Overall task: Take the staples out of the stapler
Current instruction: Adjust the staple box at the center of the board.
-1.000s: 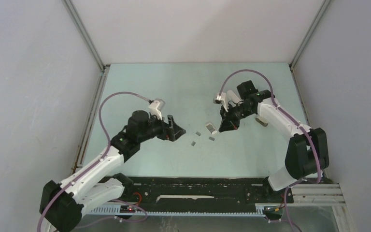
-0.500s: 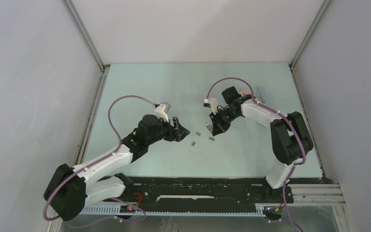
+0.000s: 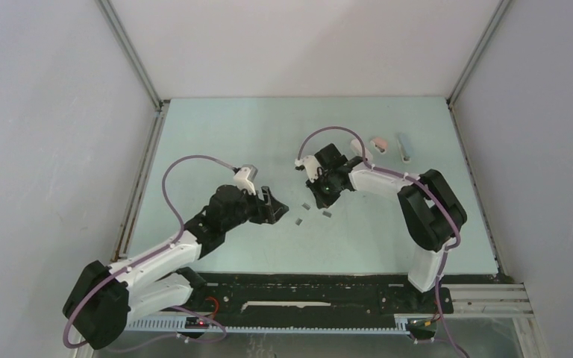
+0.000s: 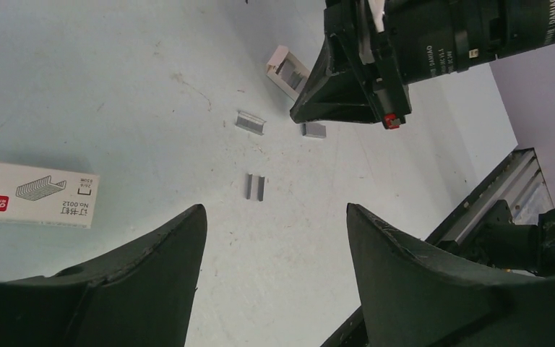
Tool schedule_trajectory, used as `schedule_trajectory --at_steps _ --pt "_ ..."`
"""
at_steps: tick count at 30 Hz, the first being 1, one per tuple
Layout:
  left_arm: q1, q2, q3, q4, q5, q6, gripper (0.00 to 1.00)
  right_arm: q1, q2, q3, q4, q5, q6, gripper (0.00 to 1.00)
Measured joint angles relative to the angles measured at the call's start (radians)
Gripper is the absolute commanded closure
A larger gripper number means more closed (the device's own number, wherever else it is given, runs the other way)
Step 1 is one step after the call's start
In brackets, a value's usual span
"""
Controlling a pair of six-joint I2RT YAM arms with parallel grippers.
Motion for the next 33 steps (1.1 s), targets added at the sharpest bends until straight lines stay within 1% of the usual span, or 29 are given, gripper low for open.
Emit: schedule_trajectory --at_steps 7,20,29,33 --pt "0.000 -0.015 -0.015 0.004 -0.015 -0.008 0.23 0.002 0.033 0.005 -0.001 0.084 0.019 1.00" --pt "0.000 -0.019 -0.015 0.006 -0.014 -0.008 0.22 0.007 0.037 0.015 -0.019 0.141 -0.001 1.00" --pt "-0.002 0.016 -0.015 0.039 -0.003 -0.005 0.22 -0.011 0.030 0.018 -0.069 0.124 -0.051 1.00" --pt "-0.013 0.035 -0.014 0.042 -0.003 -0.004 0.22 -0.033 -0.006 0.018 -0.111 0.065 -0.082 1.00"
